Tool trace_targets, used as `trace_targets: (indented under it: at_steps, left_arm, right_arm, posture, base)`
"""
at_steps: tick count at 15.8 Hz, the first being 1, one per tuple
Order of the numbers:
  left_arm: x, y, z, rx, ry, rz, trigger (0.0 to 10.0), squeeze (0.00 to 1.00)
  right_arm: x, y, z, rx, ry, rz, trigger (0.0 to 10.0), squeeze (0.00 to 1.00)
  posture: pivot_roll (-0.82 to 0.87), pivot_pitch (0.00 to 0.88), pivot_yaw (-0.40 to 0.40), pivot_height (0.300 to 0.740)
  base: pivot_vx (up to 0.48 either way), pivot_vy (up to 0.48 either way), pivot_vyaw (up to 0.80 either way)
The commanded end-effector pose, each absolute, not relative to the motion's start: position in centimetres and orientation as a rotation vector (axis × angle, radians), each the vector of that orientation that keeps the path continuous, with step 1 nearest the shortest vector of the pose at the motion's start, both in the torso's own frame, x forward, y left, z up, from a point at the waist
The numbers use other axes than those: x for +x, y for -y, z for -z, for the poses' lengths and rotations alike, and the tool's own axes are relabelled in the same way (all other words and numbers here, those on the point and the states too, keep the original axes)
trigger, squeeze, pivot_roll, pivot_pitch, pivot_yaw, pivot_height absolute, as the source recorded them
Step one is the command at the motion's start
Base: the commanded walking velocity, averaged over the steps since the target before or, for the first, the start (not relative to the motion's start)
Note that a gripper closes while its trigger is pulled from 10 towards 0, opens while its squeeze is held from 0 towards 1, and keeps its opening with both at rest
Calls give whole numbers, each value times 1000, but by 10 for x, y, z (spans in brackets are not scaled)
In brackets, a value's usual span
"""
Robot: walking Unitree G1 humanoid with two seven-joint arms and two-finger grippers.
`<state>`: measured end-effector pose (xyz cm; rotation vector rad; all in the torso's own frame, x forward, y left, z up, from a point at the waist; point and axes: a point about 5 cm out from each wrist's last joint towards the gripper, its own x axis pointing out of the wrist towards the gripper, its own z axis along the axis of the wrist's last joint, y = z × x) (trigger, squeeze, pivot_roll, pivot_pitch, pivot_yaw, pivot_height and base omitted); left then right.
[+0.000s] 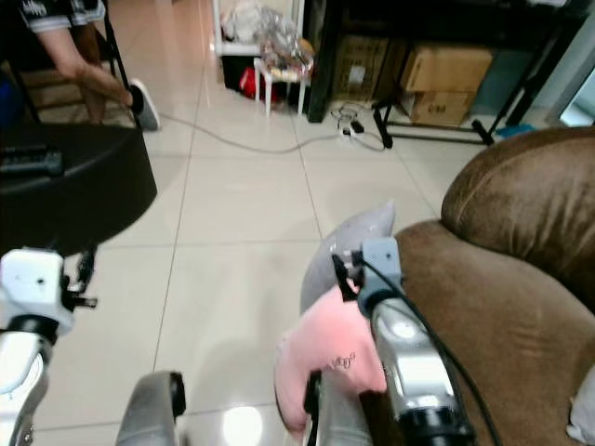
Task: Move the pillow to the sofa from floor
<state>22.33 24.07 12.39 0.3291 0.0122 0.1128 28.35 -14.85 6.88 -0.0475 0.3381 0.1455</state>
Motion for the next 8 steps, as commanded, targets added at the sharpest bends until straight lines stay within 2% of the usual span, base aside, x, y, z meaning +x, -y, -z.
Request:
trace_targets:
  at_steps: [1, 2, 8]
  left_arm:
    - [224, -241, -123, 344, -18, -95, 10000, 0]
    - [228, -241, -123, 345, -21, -70, 10000, 0]
    - [243, -226, -121, 336, -29, 55, 10000, 0]
  right_arm:
    - [286, 145, -70, -40, -327, -150, 10000, 0]
    - [285, 145, -69, -40, -334, -147, 10000, 0]
    - [287, 155, -69, -64, -341, -142, 10000, 0]
  posture:
    - [1, 0, -36, 551]
    - [-36, 0, 10, 547]
    - [-121, 0, 89, 488]
  base:
    - [0, 0, 0]
    - [0, 0, 0]
    - [0, 0, 0]
